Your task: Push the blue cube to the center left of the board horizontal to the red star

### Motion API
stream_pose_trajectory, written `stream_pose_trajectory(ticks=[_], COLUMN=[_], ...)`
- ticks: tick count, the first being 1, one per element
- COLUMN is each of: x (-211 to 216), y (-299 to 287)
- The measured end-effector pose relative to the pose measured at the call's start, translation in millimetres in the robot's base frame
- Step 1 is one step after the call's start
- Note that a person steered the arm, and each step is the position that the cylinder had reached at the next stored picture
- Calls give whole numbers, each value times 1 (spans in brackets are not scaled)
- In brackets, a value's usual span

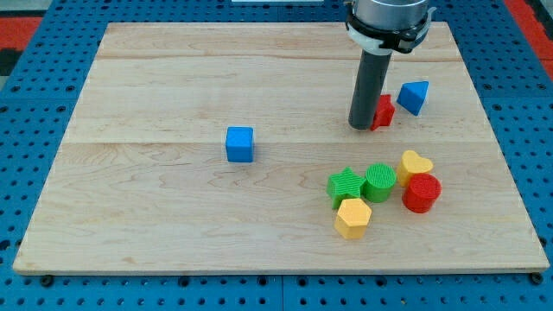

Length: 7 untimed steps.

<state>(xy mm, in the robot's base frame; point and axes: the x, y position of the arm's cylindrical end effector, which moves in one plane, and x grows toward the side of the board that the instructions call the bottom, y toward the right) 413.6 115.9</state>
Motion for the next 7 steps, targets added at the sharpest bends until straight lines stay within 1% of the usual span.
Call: stream_pose_trajectory(ticks=[1,2,3,5,6,7], x=[-1,1,1,91,72,47], y=[30,13,-79,-143,-169,-132])
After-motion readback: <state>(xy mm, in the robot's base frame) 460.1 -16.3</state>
